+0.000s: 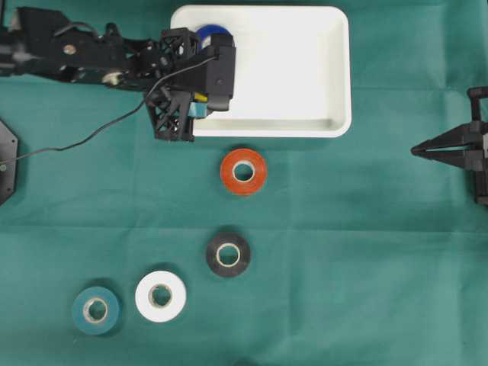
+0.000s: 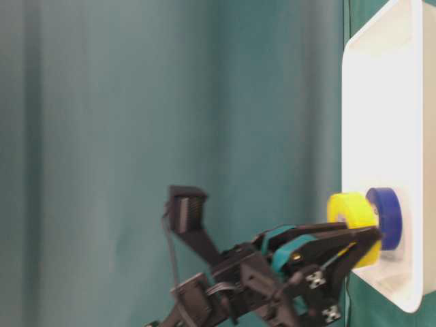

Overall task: Put the tape into the white case with the left arm.
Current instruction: 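Carry the yellow tape into the tray beside the blue roll, then release the yellow tape and retract the left gripper, then reach the left gripper to the black tape roll and grasp it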

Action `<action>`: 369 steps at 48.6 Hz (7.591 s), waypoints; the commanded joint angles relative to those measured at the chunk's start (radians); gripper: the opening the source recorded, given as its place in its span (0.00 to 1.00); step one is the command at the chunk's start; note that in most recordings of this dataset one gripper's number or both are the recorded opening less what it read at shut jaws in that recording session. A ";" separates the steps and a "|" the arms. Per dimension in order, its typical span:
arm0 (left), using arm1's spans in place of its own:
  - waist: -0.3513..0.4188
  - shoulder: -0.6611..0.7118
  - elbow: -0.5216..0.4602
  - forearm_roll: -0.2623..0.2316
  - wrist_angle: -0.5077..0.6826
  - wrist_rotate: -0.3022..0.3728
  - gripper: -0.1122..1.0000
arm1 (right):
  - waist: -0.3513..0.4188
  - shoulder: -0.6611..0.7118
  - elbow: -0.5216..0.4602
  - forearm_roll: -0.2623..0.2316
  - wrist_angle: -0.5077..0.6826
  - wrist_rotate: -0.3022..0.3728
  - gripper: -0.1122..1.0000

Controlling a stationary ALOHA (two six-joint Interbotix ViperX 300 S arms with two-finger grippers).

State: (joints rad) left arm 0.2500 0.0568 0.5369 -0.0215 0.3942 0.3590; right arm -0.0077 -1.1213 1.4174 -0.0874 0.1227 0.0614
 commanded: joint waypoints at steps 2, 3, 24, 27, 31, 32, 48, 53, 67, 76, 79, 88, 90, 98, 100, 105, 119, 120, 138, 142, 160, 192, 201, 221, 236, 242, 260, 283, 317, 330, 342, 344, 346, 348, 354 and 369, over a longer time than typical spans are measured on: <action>0.014 0.008 -0.037 0.002 -0.008 -0.003 0.34 | 0.000 0.005 -0.011 -0.002 -0.011 0.000 0.02; 0.017 0.011 -0.038 0.002 -0.008 -0.003 0.34 | 0.000 0.006 -0.011 -0.002 -0.009 0.000 0.02; 0.025 0.021 -0.040 0.002 -0.025 -0.008 0.34 | 0.000 0.005 -0.011 -0.002 -0.011 0.002 0.02; 0.025 0.023 -0.040 0.002 -0.025 -0.011 0.34 | 0.000 0.006 -0.011 -0.002 -0.011 0.002 0.02; 0.025 0.021 -0.037 0.002 -0.025 -0.012 0.34 | 0.000 0.006 -0.011 -0.002 -0.011 0.000 0.02; 0.026 0.021 -0.037 0.000 -0.025 -0.014 0.34 | 0.000 0.006 -0.011 -0.002 -0.011 0.000 0.02; 0.012 0.002 -0.011 0.000 -0.025 -0.015 0.88 | 0.000 0.006 -0.011 -0.002 -0.011 0.002 0.02; 0.011 -0.005 -0.008 0.000 -0.025 -0.015 0.87 | 0.000 0.005 -0.011 -0.002 -0.011 0.000 0.02; -0.006 -0.051 0.009 -0.002 -0.017 -0.021 0.87 | 0.000 0.006 -0.011 -0.002 -0.011 0.000 0.02; -0.046 -0.173 0.077 -0.003 -0.023 -0.025 0.87 | 0.000 0.006 -0.011 -0.002 -0.011 0.000 0.02; -0.060 -0.215 0.103 -0.005 -0.026 -0.034 0.87 | 0.000 0.006 -0.011 -0.002 -0.011 0.002 0.02; -0.106 -0.328 0.187 -0.005 -0.025 -0.086 0.87 | 0.000 0.005 -0.011 -0.002 -0.011 0.000 0.02; -0.114 -0.356 0.212 -0.005 -0.025 -0.106 0.87 | 0.000 0.005 -0.011 -0.002 -0.011 0.000 0.02; -0.124 -0.440 0.276 -0.005 -0.026 -0.156 0.87 | 0.000 0.005 -0.011 -0.002 -0.011 0.000 0.02; -0.127 -0.462 0.291 -0.005 -0.026 -0.163 0.87 | 0.000 0.005 -0.011 -0.002 -0.011 0.000 0.02; -0.135 -0.525 0.331 -0.005 -0.026 -0.167 0.87 | 0.000 0.005 -0.011 -0.002 -0.011 0.002 0.02; -0.149 -0.661 0.436 -0.005 -0.049 -0.167 0.87 | 0.000 0.005 -0.011 -0.002 -0.011 0.002 0.02; -0.150 -0.670 0.443 -0.005 -0.051 -0.167 0.87 | 0.000 0.005 -0.011 -0.002 -0.011 0.002 0.02; -0.160 -0.897 0.592 -0.005 -0.051 -0.166 0.87 | -0.002 0.005 -0.011 -0.002 -0.011 0.002 0.02; -0.161 -0.957 0.620 -0.005 -0.051 -0.167 0.86 | 0.000 0.005 -0.011 -0.002 -0.011 0.002 0.02; -0.190 -1.003 0.658 -0.005 -0.051 -0.158 0.86 | 0.000 0.005 -0.011 -0.002 -0.011 0.002 0.02; -0.364 -1.011 0.672 -0.003 -0.044 -0.152 0.86 | 0.000 0.005 -0.003 -0.002 -0.021 0.000 0.02; -0.364 -1.005 0.669 -0.003 -0.046 -0.155 0.86 | 0.000 0.006 -0.003 -0.002 -0.021 0.002 0.02; -0.387 -0.845 0.609 -0.005 -0.086 -0.160 0.86 | 0.000 0.005 -0.003 -0.002 -0.021 0.002 0.02; -0.460 -0.640 0.492 -0.006 -0.178 -0.164 0.86 | 0.000 0.005 -0.005 -0.002 -0.021 0.002 0.02; -0.463 -0.552 0.434 -0.006 -0.202 -0.189 0.86 | 0.000 0.005 -0.003 -0.002 -0.021 0.002 0.02; -0.474 -0.321 0.284 -0.006 -0.225 -0.284 0.86 | 0.000 0.005 -0.003 -0.002 -0.020 0.002 0.02; -0.502 -0.110 0.086 -0.006 -0.219 -0.293 0.86 | 0.000 0.005 -0.003 -0.002 -0.021 0.002 0.02; -0.485 0.044 -0.028 -0.006 -0.164 -0.291 0.86 | -0.002 0.005 -0.003 -0.002 -0.021 0.000 0.02; -0.480 0.100 -0.046 -0.003 -0.178 -0.287 0.86 | 0.000 0.005 -0.002 -0.002 -0.025 0.002 0.02; -0.469 0.161 -0.077 -0.002 -0.179 -0.284 0.86 | 0.000 0.005 0.000 -0.002 -0.026 0.002 0.02; -0.465 0.170 -0.081 -0.002 -0.179 -0.282 0.86 | 0.000 0.005 0.000 -0.002 -0.028 0.002 0.02; -0.462 0.178 -0.086 -0.002 -0.179 -0.282 0.86 | 0.000 0.005 0.000 -0.002 -0.028 0.002 0.02; -0.460 0.184 -0.089 -0.002 -0.179 -0.282 0.86 | 0.000 0.005 0.002 -0.002 -0.028 0.002 0.02; -0.454 0.201 -0.092 0.000 -0.179 -0.282 0.86 | 0.000 0.005 0.003 -0.002 -0.031 0.002 0.02; -0.453 0.219 -0.091 0.000 -0.187 -0.281 0.86 | 0.000 0.005 0.008 -0.002 -0.037 0.002 0.02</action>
State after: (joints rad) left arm -0.2056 0.2884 0.4633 -0.0245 0.2163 0.0767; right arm -0.0077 -1.1229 1.4358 -0.0874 0.0966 0.0614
